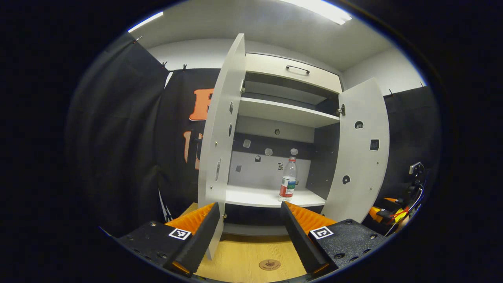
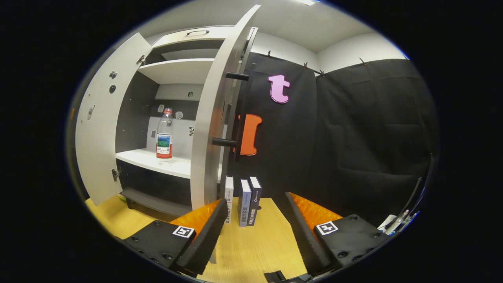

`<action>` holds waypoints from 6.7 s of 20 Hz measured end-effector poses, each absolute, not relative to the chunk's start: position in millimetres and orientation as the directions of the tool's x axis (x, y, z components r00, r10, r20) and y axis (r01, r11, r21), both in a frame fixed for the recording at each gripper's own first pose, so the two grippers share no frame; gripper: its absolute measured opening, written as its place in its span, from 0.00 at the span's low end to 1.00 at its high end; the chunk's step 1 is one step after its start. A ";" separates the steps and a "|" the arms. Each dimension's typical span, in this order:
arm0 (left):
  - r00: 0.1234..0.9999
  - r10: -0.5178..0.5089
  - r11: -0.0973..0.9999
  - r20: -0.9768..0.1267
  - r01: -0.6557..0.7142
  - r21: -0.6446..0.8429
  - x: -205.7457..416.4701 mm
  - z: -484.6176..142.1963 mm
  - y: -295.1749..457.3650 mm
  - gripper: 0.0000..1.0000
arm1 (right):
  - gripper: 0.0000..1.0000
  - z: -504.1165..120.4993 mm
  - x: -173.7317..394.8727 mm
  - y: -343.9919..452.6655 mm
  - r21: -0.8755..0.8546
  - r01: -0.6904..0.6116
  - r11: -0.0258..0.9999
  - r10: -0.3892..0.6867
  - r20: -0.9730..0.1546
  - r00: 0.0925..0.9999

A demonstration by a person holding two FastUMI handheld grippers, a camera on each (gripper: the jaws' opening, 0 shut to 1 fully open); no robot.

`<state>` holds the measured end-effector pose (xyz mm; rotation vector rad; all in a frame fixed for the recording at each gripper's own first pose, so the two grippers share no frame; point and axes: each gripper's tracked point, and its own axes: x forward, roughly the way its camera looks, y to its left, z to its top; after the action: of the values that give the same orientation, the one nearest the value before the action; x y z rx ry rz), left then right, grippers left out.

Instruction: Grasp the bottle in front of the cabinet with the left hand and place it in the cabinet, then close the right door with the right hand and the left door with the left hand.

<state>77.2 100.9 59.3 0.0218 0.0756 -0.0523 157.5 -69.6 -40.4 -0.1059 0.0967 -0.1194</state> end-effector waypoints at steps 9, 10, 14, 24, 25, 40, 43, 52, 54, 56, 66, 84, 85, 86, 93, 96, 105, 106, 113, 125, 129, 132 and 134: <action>0.998 -0.019 1.000 -0.068 0.018 -0.008 81.8 58.6 118.7 0.95 | 0.94 -41.4 162.2 -45.3 -0.092 0.052 0.994 -0.061 -0.105 0.993; 0.998 -0.019 1.000 -0.068 0.018 -0.008 81.5 58.0 120.1 0.95 | 0.95 -40.7 161.9 -40.2 -0.093 0.041 0.995 -0.051 -0.105 0.993; 0.998 -0.010 1.000 -0.063 0.010 -0.010 82.9 58.5 126.5 0.95 | 0.95 -38.1 164.6 -10.6 -0.104 -0.022 0.994 0.011 -0.109 0.994; 0.998 0.032 0.999 -0.061 -0.032 -0.005 88.8 46.8 144.1 0.95 | 0.95 -43.4 198.3 44.4 -0.097 -0.078 0.992 0.068 -0.097 0.993; 0.997 0.040 0.999 -0.064 -0.040 0.003 89.0 46.7 147.5 0.95 | 0.95 -45.6 207.4 44.3 -0.104 -0.072 0.992 0.062 -0.098 0.993; 0.991 0.109 0.994 -0.075 -0.107 0.028 87.1 44.9 169.8 0.95 | 0.95 -46.8 314.3 87.9 -0.149 -0.121 0.981 0.114 -0.049 0.992; 0.990 0.125 0.992 -0.069 -0.124 0.022 87.3 46.0 177.5 0.95 | 0.95 -47.9 310.7 88.1 -0.118 -0.115 0.986 0.110 -0.053 0.993; 0.973 0.214 0.976 -0.083 -0.211 0.048 100.6 29.0 225.9 0.95 | 0.95 -49.7 307.5 88.0 -0.051 -0.095 0.994 0.090 -0.081 0.993; 0.969 0.226 0.974 -0.096 -0.224 0.038 107.8 21.8 236.1 0.95 | 0.95 -49.3 307.3 88.3 -0.058 -0.095 0.994 0.090 -0.079 0.993; 0.966 0.236 0.972 -0.105 -0.234 0.029 113.3 15.7 242.4 0.95 | 0.95 -48.4 306.5 88.3 -0.066 -0.094 0.993 0.089 -0.080 0.993; 0.952 0.277 0.961 -0.133 -0.274 0.037 137.4 -6.0 267.4 0.95 | 0.95 -53.9 306.5 86.0 -0.041 -0.101 0.994 0.096 -0.100 0.990; 0.968 0.212 0.977 -0.136 -0.210 0.026 142.4 -17.8 234.5 0.94 | 0.95 -20.3 235.2 47.9 0.005 -0.121 0.993 0.121 -0.072 0.990; 0.969 0.202 0.979 -0.139 -0.201 0.026 143.6 -18.5 229.4 0.94 | 0.95 -17.2 229.2 46.4 0.009 -0.124 0.992 0.124 -0.070 0.990; 0.972 0.189 0.982 -0.142 -0.188 0.023 145.1 -19.7 223.3 0.91 | 0.95 -13.8 222.1 43.7 0.014 -0.125 0.992 0.125 -0.066 0.990; 0.984 0.064 0.998 -0.169 -0.066 -0.004 159.4 -32.5 166.9 0.94 | 0.95 -8.3 170.9 15.4 0.026 -0.119 0.993 0.120 -0.069 0.990; 0.984 0.012 0.999 -0.175 -0.018 -0.033 168.5 -40.1 143.2 0.94 | 0.95 -10.5 153.0 -5.3 0.022 -0.093 0.995 0.095 -0.082 0.992; 0.977 -0.091 0.996 -0.195 0.091 -0.010 223.9 -68.3 89.4 0.94 | 0.95 -10.0 120.6 -54.6 0.033 -0.016 0.999 0.019 -0.081 0.997; 0.977 -0.094 0.995 -0.193 0.098 0.011 232.9 -72.2 83.4 0.92 | 0.95 -11.3 119.3 -59.6 0.021 -0.005 1.000 0.007 -0.083 0.997; 0.979 -0.111 0.992 -0.170 0.119 0.041 271.9 -85.6 63.0 0.92 | 0.95 -12.2 110.3 -74.9 -0.015 0.021 1.000 -0.022 -0.082 0.996; 0.976 -0.103 0.993 -0.191 0.111 0.030 288.4 -91.2 60.4 0.94 | 0.95 -10.2 111.7 -91.5 -0.013 0.038 0.999 -0.039 -0.083 0.996; 0.975 -0.096 0.994 -0.201 0.106 0.038 288.2 -93.0 60.4 0.94 | 0.95 -12.2 117.3 -97.7 -0.006 0.045 0.999 -0.045 -0.091 0.995; 0.969 -0.082 0.995 -0.233 0.091 0.032 285.7 -98.7 60.8 0.94 | 0.95 -13.4 122.8 -99.6 -0.005 0.043 0.999 -0.043 -0.102 0.994; 0.966 -0.096 0.995 -0.239 0.103 0.017 280.7 -98.2 56.2 0.95 | 0.95 -11.3 126.1 -99.2 -0.010 0.040 0.999 -0.041 -0.101 0.994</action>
<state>280.7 56.2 -98.2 0.0291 0.2405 -0.1005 126.1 -99.2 -11.3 -0.0081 0.1016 -0.0405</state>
